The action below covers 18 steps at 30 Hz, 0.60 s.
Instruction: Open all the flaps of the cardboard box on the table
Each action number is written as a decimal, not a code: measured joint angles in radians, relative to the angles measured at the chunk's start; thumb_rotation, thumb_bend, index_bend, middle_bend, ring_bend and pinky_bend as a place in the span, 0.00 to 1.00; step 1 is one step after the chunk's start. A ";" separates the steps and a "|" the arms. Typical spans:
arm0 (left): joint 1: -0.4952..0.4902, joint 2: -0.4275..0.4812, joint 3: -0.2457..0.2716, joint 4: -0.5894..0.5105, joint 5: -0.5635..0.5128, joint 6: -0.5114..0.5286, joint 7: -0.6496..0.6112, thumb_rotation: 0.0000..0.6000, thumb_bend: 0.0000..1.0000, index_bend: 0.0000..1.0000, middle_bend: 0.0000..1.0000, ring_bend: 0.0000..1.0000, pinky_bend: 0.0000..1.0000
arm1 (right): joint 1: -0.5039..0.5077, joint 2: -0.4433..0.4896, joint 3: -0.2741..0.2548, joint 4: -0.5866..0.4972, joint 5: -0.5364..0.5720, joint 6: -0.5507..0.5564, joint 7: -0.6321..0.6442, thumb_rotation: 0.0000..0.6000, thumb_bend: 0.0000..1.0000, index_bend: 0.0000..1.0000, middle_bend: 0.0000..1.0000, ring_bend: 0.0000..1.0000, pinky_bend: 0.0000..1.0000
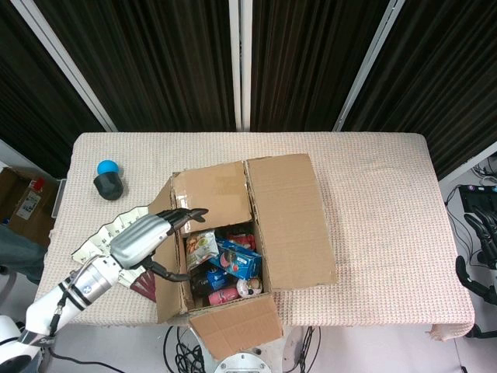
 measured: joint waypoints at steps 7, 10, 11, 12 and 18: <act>-0.036 -0.318 -0.021 0.145 -0.173 0.095 0.483 1.00 0.03 0.05 0.10 0.06 0.18 | -0.011 0.038 0.018 -0.034 0.015 0.032 -0.001 1.00 0.47 0.00 0.00 0.00 0.00; -0.057 -0.458 -0.022 0.243 -0.219 0.130 0.617 1.00 0.03 0.04 0.09 0.05 0.18 | -0.017 0.046 0.024 -0.035 0.029 0.035 0.017 1.00 0.47 0.00 0.00 0.00 0.00; -0.063 -0.491 -0.021 0.274 -0.228 0.139 0.647 1.00 0.03 0.04 0.08 0.05 0.18 | -0.019 0.048 0.025 -0.034 0.034 0.036 0.026 1.00 0.47 0.00 0.00 0.00 0.00; -0.068 -0.519 -0.021 0.304 -0.235 0.148 0.671 1.00 0.03 0.04 0.08 0.05 0.17 | -0.020 0.050 0.026 -0.032 0.038 0.036 0.032 1.00 0.47 0.00 0.00 0.00 0.00; -0.090 -0.633 -0.015 0.443 -0.264 0.182 0.757 1.00 0.03 0.02 0.04 0.04 0.17 | -0.028 0.052 0.029 -0.010 0.054 0.034 0.063 1.00 0.47 0.00 0.00 0.00 0.00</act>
